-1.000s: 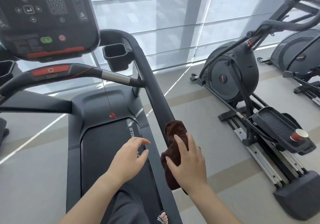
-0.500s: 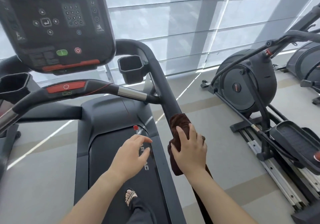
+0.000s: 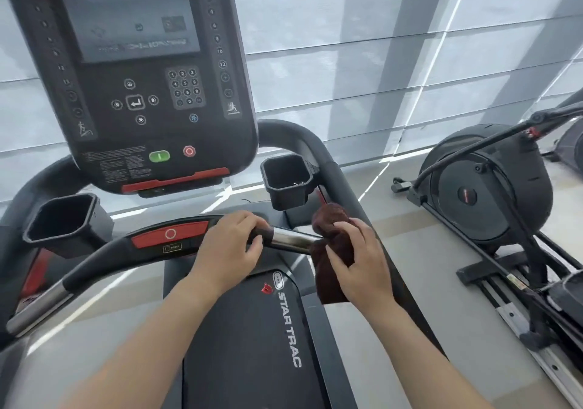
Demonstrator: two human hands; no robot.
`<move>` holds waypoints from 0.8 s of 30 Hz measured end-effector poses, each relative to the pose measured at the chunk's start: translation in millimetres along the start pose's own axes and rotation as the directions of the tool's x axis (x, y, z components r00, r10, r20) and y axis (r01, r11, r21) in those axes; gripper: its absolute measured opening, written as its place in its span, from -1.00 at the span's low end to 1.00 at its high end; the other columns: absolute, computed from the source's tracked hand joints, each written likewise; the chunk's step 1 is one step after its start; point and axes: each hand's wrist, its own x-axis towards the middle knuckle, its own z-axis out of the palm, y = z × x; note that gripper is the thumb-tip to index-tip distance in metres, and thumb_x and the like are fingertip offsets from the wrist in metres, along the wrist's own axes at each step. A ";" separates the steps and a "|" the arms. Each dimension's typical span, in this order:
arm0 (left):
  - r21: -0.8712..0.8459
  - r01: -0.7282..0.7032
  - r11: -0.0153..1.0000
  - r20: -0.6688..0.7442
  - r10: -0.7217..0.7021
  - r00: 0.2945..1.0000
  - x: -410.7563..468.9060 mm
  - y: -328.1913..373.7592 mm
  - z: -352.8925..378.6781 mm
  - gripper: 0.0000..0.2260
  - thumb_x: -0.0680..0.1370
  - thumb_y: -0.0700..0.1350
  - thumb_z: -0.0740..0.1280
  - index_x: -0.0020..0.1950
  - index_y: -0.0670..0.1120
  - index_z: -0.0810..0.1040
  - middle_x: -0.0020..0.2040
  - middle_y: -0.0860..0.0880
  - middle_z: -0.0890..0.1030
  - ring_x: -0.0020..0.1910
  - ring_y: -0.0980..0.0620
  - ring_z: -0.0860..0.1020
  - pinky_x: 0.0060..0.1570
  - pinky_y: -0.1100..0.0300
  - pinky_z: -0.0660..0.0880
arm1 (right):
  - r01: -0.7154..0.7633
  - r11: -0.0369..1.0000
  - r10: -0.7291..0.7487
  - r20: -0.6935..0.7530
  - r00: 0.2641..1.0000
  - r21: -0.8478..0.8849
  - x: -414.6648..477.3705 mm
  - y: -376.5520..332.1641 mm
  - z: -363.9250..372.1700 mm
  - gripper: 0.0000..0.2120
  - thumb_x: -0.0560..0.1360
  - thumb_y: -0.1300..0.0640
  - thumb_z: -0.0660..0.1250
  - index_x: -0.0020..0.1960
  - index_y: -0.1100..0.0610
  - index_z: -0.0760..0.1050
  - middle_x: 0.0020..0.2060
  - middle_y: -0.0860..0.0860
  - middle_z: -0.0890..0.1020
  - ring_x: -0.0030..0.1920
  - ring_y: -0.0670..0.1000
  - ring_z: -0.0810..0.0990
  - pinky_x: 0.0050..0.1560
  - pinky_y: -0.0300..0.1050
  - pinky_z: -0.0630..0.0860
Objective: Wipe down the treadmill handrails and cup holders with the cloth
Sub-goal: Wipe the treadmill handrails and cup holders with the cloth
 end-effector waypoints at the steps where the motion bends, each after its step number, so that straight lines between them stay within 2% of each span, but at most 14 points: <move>1: 0.034 -0.004 0.999 -0.025 0.005 1.000 8.4 -9.2 -5.0 -0.84 0.46 -0.16 0.30 0.02 0.00 0.55 0.00 0.06 0.57 0.01 0.00 0.49 0.00 0.07 0.45 | 0.022 0.999 -0.025 0.043 0.999 0.048 9.0 -10.2 12.4 -0.64 0.45 0.04 0.37 0.21 -0.06 0.40 0.26 -0.02 0.45 0.19 0.04 0.44 0.22 -0.05 0.39; 3: 0.101 0.003 0.995 -0.050 0.002 0.999 22.3 -26.9 -10.9 -0.84 0.45 -0.14 0.31 0.02 -0.03 0.56 0.00 0.03 0.58 0.01 -0.01 0.50 -0.02 0.07 0.45 | 0.050 0.996 -0.060 0.146 0.987 0.073 22.0 -24.7 39.8 -0.64 0.45 0.01 0.36 0.23 -0.08 0.40 0.28 -0.05 0.44 0.24 0.02 0.41 0.27 -0.01 0.36; 5: 0.139 0.024 0.990 -0.038 -0.019 0.999 31.1 -42.6 -10.7 -0.84 0.47 -0.12 0.29 0.03 -0.03 0.56 0.02 0.03 0.58 0.04 -0.01 0.50 0.00 0.07 0.44 | 0.066 0.998 -0.065 0.232 0.971 0.000 27.8 -29.9 64.0 -0.62 0.46 -0.03 0.35 0.25 -0.08 0.41 0.31 -0.05 0.42 0.29 0.05 0.38 0.29 0.12 0.32; 8: 0.154 0.057 0.986 0.016 -0.060 0.998 39.2 -62.4 -3.5 -0.84 0.51 -0.05 0.24 0.04 0.00 0.55 0.04 0.05 0.58 0.07 0.01 0.51 0.08 0.00 0.43 | 0.077 0.996 -0.064 0.258 0.964 -0.041 35.1 -25.5 78.2 -0.62 0.45 -0.06 0.34 0.25 -0.07 0.42 0.31 -0.04 0.43 0.30 0.07 0.38 0.28 0.18 0.30; 11: 0.130 0.075 0.989 0.034 -0.080 0.996 46.3 -73.9 3.8 -0.83 0.53 -0.02 0.18 -0.05 0.02 0.56 -0.02 0.08 0.60 0.00 0.02 0.54 0.02 0.00 0.45 | 0.102 0.994 -0.105 0.275 0.956 0.025 44.8 -17.1 76.7 -0.64 0.46 -0.08 0.32 0.23 -0.05 0.44 0.26 -0.04 0.48 0.26 0.04 0.44 0.23 0.16 0.38; 15: 0.044 0.087 0.995 0.021 -0.088 0.996 64.5 -76.6 2.1 -0.83 0.51 -0.06 0.19 -0.13 -0.02 0.57 -0.10 0.06 0.61 -0.09 0.00 0.55 -0.10 0.03 0.48 | 0.109 0.986 -0.135 0.230 0.964 0.123 60.3 -16.5 76.6 -0.67 0.47 -0.03 0.32 0.20 0.02 0.47 0.19 -0.04 0.53 0.22 0.01 0.48 0.23 0.08 0.42; 18: 0.013 0.121 0.993 -0.013 -0.121 0.993 85.9 -77.5 -3.9 -0.82 0.51 -0.04 0.18 -0.11 -0.02 0.57 -0.09 0.05 0.62 -0.06 -0.01 0.54 -0.07 0.02 0.49 | 0.130 0.978 -0.160 0.184 0.970 0.162 78.6 -20.2 75.3 -0.68 0.48 -0.03 0.29 0.19 0.04 0.46 0.18 -0.04 0.53 0.20 0.00 0.48 0.24 -0.07 0.38; 21: -0.009 0.146 0.989 -0.008 -0.147 0.989 112.0 -76.3 -5.1 -0.81 0.51 -0.01 0.16 -0.09 0.00 0.55 -0.09 0.04 0.59 -0.04 -0.02 0.53 -0.02 -0.02 0.47 | 0.160 0.974 -0.179 0.111 0.977 0.160 116.3 -20.3 73.0 -0.67 0.48 -0.01 0.29 0.21 0.05 0.45 0.23 0.00 0.51 0.23 0.03 0.47 0.25 0.00 0.40; 24: 0.001 0.168 0.986 -0.016 -0.168 0.986 135.2 -78.4 -2.5 -0.85 0.54 -0.05 0.21 -0.02 -0.02 0.56 -0.04 0.03 0.59 0.01 -0.02 0.53 0.03 -0.02 0.45 | 0.200 0.979 -0.201 0.036 0.979 0.035 168.1 -18.9 75.5 -0.67 0.48 0.02 0.32 0.22 0.07 0.45 0.25 0.06 0.51 0.23 0.12 0.47 0.21 0.13 0.40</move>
